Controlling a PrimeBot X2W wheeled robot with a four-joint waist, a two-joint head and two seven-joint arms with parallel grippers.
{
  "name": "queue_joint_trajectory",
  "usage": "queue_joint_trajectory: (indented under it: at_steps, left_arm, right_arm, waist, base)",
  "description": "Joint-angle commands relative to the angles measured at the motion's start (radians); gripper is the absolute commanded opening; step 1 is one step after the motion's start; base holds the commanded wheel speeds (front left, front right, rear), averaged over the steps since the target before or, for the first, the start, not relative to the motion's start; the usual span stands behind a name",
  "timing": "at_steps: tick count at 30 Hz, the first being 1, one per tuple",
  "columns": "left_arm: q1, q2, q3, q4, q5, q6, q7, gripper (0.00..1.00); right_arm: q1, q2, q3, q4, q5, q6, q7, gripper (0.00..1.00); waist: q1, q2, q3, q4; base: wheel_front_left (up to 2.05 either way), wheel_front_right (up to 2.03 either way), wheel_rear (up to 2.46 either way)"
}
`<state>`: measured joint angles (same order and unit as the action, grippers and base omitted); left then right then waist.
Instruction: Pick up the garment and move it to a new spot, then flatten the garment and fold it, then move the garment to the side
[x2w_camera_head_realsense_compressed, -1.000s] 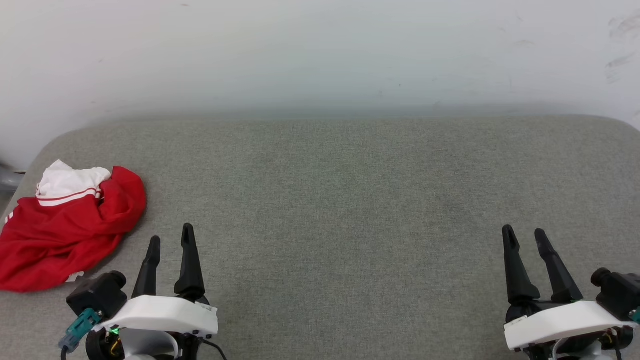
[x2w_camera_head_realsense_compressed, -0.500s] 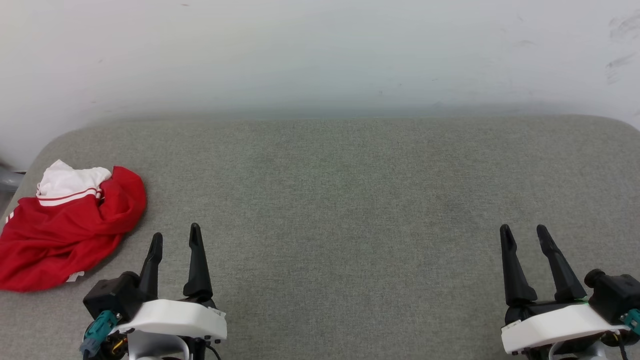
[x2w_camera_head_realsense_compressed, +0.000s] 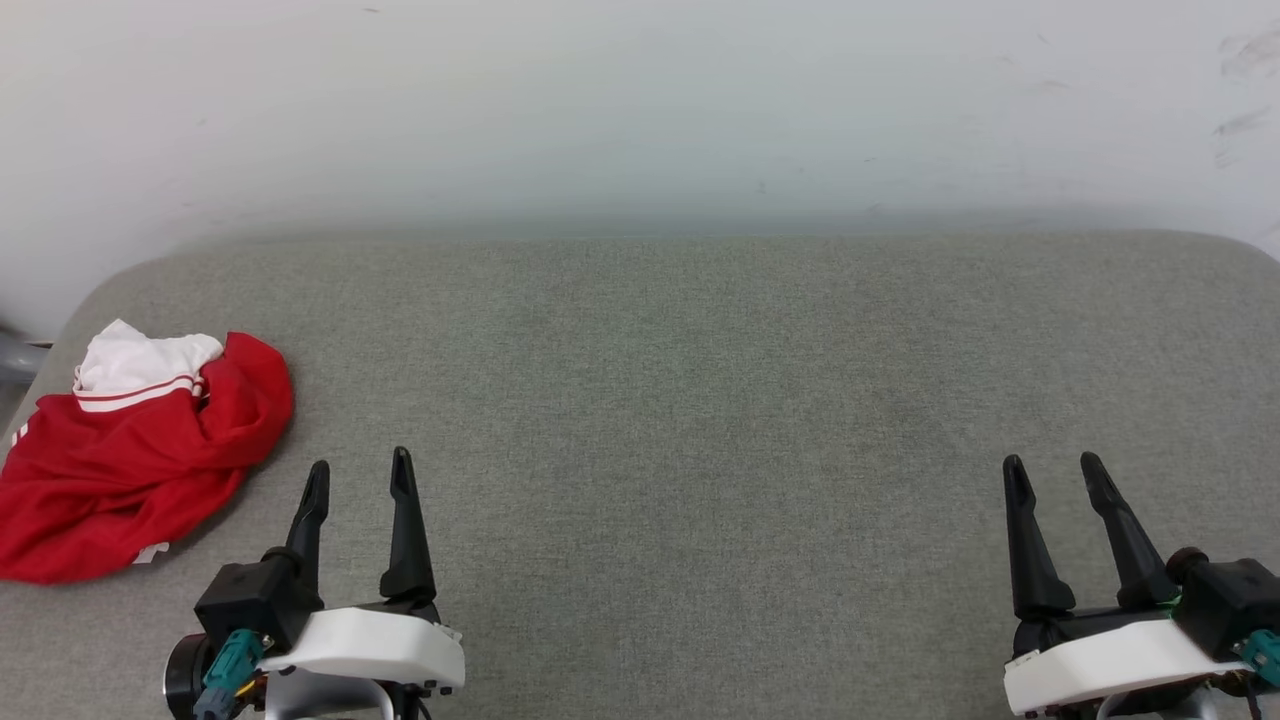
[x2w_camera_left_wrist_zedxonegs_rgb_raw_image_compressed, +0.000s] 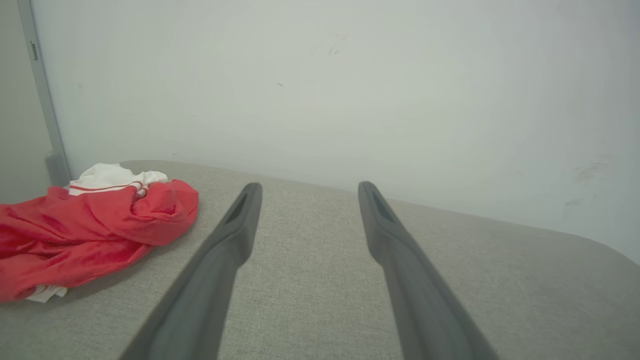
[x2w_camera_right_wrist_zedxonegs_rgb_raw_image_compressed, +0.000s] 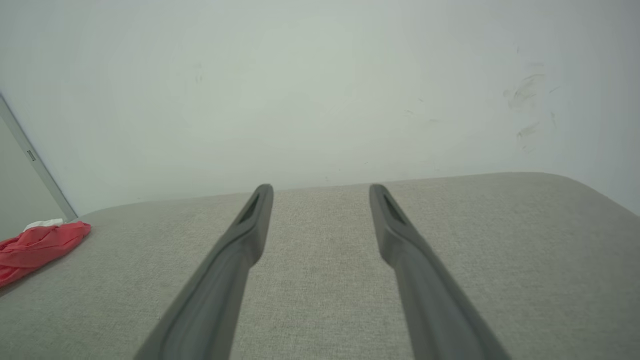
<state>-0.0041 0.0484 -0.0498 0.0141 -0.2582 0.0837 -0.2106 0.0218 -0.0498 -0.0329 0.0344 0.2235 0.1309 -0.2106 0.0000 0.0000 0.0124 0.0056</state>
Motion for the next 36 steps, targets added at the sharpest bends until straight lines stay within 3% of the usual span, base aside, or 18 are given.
queue_joint_trajectory:
  at_steps: [1, 27, 36]
  left_arm:
    - [0.004, 0.002, -0.001, -0.009, 0.019, 0.005, -0.008, 1.00]
    - [0.022, 0.003, -0.020, 0.007, 0.187, 0.021, -0.057, 1.00]
    - [0.023, 0.003, -0.014, 0.016, 0.161, 0.017, -0.055, 1.00]
  right_arm:
    - [0.005, -0.001, 0.001, -0.009, -0.019, 0.000, -0.008, 1.00]
    - [0.021, -0.001, -0.002, -0.021, -0.180, 0.000, -0.056, 1.00]
    - [0.022, -0.001, -0.012, -0.015, -0.127, 0.000, -0.056, 1.00]
  waist:
    - [0.0000, 0.0000, 0.000, 0.000]
    - [0.0000, 0.0000, 0.000, 0.003]
    - [0.0000, 0.0000, 0.000, 0.006]
  base:
    - [0.00, 0.00, 0.00]
    - [0.00, 0.00, 0.00]
    - [0.00, 0.00, 0.00]
